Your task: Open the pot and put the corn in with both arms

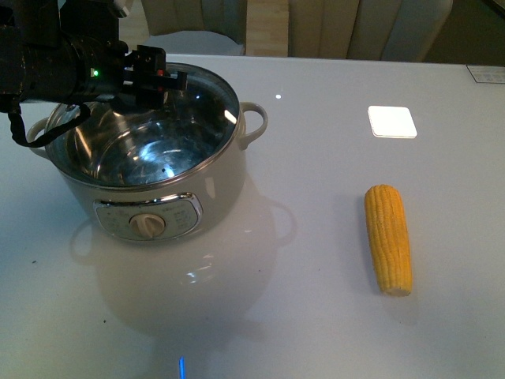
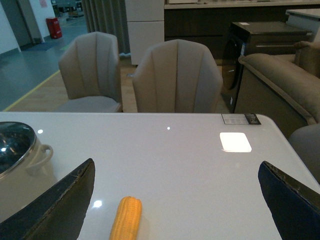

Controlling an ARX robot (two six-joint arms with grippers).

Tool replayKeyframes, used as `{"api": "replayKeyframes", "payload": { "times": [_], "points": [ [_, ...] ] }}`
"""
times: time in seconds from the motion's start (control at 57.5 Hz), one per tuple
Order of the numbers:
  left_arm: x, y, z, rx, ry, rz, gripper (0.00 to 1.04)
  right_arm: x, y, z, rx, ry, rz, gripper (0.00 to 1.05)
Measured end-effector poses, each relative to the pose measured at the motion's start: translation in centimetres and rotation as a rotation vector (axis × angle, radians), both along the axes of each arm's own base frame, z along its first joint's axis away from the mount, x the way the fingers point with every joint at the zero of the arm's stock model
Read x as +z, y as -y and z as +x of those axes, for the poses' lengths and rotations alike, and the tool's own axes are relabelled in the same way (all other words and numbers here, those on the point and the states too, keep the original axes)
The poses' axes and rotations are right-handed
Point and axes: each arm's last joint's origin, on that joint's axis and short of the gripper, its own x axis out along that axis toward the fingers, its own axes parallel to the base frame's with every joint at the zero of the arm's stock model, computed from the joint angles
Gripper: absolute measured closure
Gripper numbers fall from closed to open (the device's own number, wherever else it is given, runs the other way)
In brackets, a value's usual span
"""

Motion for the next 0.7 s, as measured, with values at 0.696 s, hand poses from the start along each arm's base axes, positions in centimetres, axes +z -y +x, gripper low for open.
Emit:
{"api": "replayKeyframes", "payload": {
  "times": [0.696],
  "points": [
    [2.3, -0.4, 0.1, 0.025, -0.004, 0.018, 0.63, 0.0, 0.0, 0.0, 0.0, 0.0, 0.0, 0.09]
  ]
}}
